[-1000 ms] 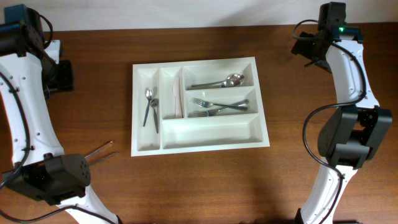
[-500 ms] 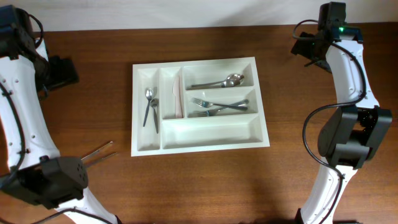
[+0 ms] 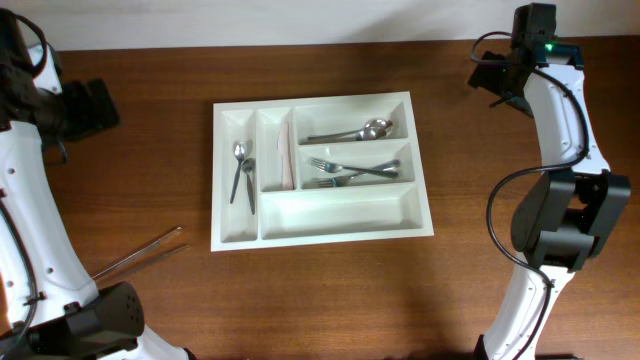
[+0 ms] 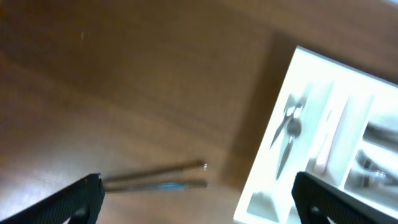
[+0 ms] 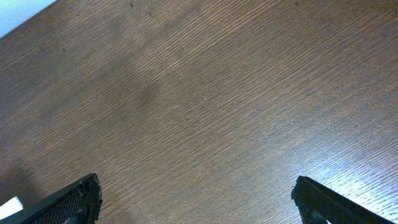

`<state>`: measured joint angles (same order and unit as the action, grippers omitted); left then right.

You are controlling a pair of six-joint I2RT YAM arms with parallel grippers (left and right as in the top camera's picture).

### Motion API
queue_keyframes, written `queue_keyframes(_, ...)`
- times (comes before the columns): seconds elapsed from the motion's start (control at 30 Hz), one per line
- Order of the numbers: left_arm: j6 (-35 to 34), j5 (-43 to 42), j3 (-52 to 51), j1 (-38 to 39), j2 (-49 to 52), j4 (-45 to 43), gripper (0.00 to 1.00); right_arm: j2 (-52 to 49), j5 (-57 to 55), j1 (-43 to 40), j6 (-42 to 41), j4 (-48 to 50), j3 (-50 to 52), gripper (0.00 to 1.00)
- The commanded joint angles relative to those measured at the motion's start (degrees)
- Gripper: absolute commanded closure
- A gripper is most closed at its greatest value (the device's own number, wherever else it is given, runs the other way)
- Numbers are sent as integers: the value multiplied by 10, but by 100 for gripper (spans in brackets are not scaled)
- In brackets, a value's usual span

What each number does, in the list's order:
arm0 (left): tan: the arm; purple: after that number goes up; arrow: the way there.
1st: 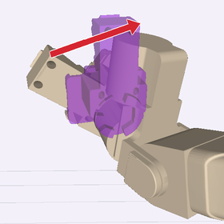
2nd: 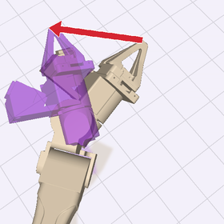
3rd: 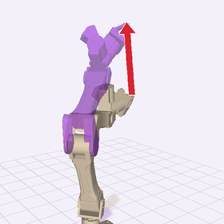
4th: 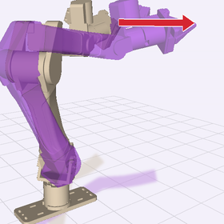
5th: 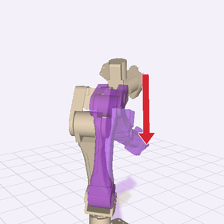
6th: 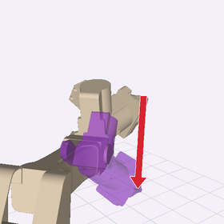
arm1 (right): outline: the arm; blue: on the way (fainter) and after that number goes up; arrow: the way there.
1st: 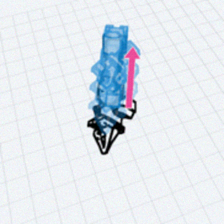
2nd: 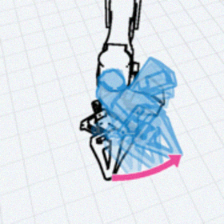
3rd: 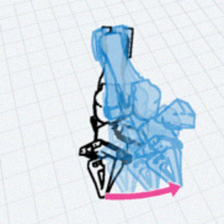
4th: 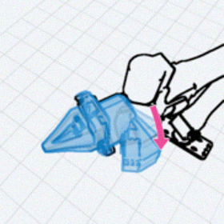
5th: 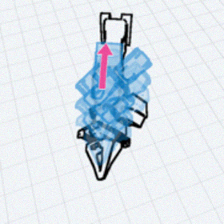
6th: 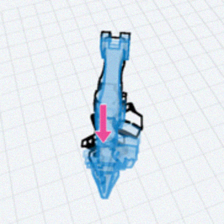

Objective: Pack container
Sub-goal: 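Move the left gripper down to the two serrated metal knives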

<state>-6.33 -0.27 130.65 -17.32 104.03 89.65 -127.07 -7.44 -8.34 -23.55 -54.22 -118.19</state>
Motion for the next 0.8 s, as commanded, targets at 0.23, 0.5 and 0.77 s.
queue_keyframes(0.23, -12, -9, -27, -1, -17, -88, 1, -7, -1, 0, -1, 0, -9, 1)
queue_keyframes(0.5, -2, 94, -184, -1, -65, -237, 1, -7, -1, 0, -1, 0, -9, 1)
queue_keyframes(0.77, 49, 177, -346, -10, -75, -396, 1, -7, -1, 0, -1, 0, -9, 1)
